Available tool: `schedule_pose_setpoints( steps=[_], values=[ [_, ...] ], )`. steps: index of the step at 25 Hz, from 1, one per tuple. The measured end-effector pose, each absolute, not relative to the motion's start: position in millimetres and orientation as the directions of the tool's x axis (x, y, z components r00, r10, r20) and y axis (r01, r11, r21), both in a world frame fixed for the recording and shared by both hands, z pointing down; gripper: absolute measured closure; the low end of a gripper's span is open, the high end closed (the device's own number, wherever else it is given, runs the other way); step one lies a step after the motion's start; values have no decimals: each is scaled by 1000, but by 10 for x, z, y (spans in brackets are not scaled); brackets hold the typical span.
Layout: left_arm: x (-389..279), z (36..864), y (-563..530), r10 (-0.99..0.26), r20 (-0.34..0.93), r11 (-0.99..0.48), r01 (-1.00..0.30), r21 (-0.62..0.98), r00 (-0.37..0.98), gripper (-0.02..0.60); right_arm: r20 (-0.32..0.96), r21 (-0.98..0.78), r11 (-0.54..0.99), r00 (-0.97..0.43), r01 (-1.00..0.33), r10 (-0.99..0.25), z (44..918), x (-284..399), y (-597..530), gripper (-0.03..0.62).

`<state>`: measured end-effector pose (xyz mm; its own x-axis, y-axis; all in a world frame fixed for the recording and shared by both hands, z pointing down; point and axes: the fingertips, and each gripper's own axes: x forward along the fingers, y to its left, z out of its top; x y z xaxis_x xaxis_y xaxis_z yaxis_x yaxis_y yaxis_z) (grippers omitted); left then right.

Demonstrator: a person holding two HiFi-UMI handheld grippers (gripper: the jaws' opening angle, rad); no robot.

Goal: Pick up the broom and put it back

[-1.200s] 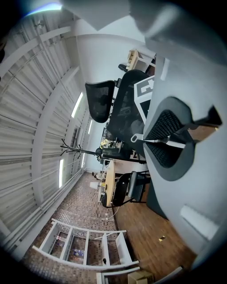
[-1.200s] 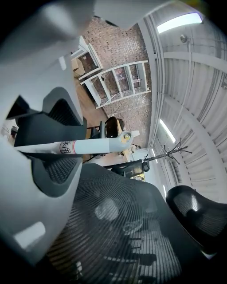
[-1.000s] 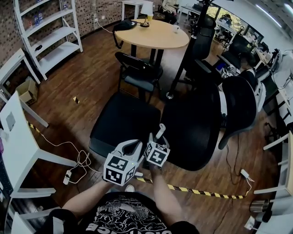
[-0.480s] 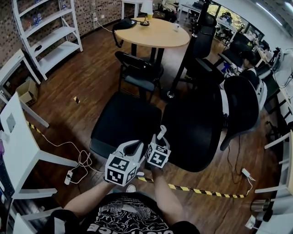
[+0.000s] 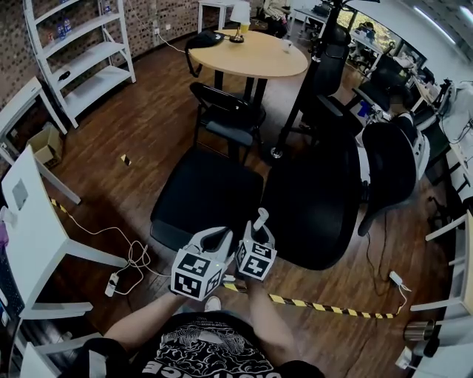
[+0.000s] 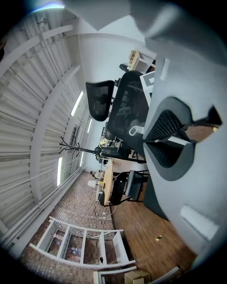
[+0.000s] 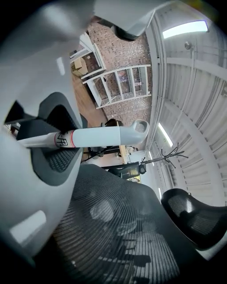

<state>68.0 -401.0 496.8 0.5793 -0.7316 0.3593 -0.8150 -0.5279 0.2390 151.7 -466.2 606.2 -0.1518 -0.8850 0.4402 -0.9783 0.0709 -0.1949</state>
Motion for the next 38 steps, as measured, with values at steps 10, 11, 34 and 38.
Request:
schedule_pose_setpoints(
  steps=[10, 11, 34, 38],
  values=[
    [474, 4867, -3697, -713, 320, -577, -781, 237, 624, 575, 378, -172, 51, -113, -984, -919, 5820, 1355, -4108, 502],
    [457, 4836, -3664, -711, 314, -585, -777, 234, 629, 575, 365, -168, 48, -107, -985, -925, 5757, 1344, -4047, 503],
    [13, 4242, -2918, -729, 158, -643, -745, 177, 666, 576, 82, -52, 79, -83, -996, -993, 3857, 1124, -2868, 503],
    [-21, 4209, -2826, -732, 150, -644, -746, 169, 665, 577, 62, -30, 94, -96, -995, -993, 3698, 1054, -2706, 505]
  ],
)
